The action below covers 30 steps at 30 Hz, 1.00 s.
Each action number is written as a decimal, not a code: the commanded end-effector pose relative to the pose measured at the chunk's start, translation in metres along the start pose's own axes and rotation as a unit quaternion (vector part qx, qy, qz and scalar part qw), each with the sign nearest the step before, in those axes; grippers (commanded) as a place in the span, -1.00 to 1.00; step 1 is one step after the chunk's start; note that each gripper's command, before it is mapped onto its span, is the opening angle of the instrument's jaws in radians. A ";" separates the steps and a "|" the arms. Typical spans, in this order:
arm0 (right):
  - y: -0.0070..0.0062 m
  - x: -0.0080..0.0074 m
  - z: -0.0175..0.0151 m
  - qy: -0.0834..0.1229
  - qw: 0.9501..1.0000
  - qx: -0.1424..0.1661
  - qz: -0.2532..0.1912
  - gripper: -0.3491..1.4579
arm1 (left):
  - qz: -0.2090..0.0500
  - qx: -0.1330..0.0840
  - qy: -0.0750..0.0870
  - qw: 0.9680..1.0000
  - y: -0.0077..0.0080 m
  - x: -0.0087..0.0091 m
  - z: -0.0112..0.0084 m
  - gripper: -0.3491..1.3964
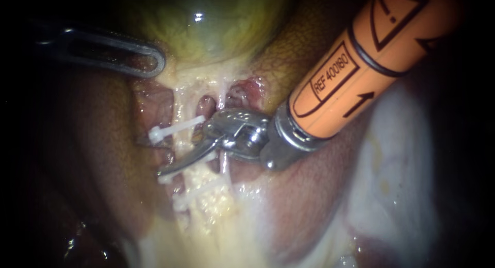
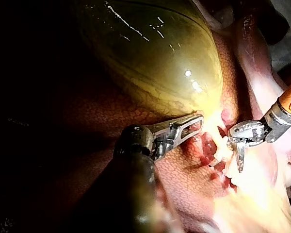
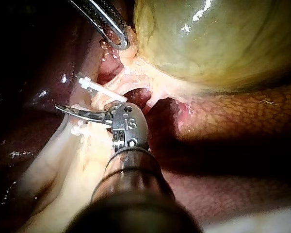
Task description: Go to the cutting position left tube
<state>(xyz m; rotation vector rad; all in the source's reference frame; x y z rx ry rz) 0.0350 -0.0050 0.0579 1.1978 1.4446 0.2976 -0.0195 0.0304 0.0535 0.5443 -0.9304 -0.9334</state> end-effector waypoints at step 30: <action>-0.0036 0.0043 0.0015 0.023 1.000 0.018 0.008 0.72 | 0.000 0.001 0.000 1.000 0.0001 0.0000 -0.0002 -1.00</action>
